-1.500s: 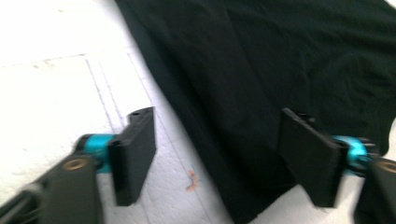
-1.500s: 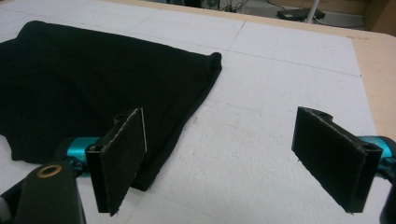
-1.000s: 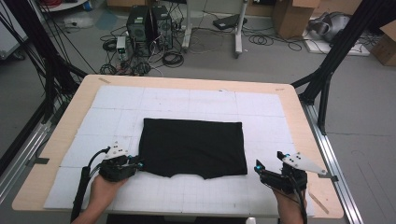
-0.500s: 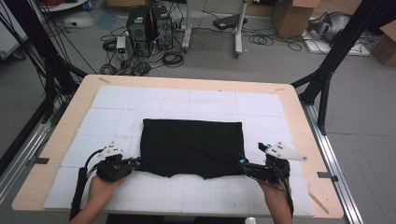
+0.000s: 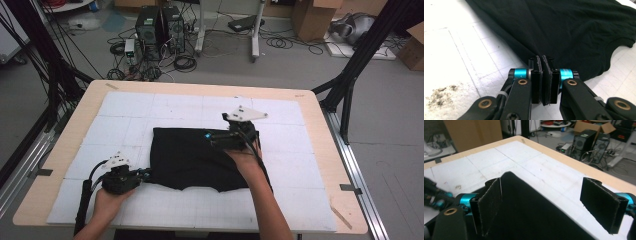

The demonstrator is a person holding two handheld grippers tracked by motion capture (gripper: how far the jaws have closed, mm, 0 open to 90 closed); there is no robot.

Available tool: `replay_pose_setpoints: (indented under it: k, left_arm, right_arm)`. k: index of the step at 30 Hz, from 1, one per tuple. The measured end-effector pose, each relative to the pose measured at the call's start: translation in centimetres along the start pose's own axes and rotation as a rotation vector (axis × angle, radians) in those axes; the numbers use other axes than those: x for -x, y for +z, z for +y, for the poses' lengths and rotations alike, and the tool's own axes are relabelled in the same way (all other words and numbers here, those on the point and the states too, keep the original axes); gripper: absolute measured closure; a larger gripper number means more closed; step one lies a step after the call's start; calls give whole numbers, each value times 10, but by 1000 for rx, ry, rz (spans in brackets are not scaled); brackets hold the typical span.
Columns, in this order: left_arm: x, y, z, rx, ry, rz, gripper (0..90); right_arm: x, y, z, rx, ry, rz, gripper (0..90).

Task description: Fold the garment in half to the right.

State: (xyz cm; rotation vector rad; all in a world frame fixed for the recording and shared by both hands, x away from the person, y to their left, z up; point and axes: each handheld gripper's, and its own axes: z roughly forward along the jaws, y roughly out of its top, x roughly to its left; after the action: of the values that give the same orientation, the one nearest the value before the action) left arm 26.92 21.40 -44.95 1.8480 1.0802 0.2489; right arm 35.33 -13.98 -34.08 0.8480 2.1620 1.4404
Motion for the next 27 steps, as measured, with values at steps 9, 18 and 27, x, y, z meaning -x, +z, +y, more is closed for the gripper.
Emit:
replay_pose_setpoints:
  k: [9, 18, 27]
  left_arm:
    - [-1, 0, 0, 5, -8, -1, 852]
    - [-1, -1, 0, 5, -6, -3, 851]
    - [-4, 0, 1, 10, -28, -14, 848]
  right_arm:
    - [-1, 77, 35, -98, -24, 79, 173]
    - [-11, 154, 37, -267, -49, 141, 242]
    - [-23, 210, 20, -418, -40, 209, 398]
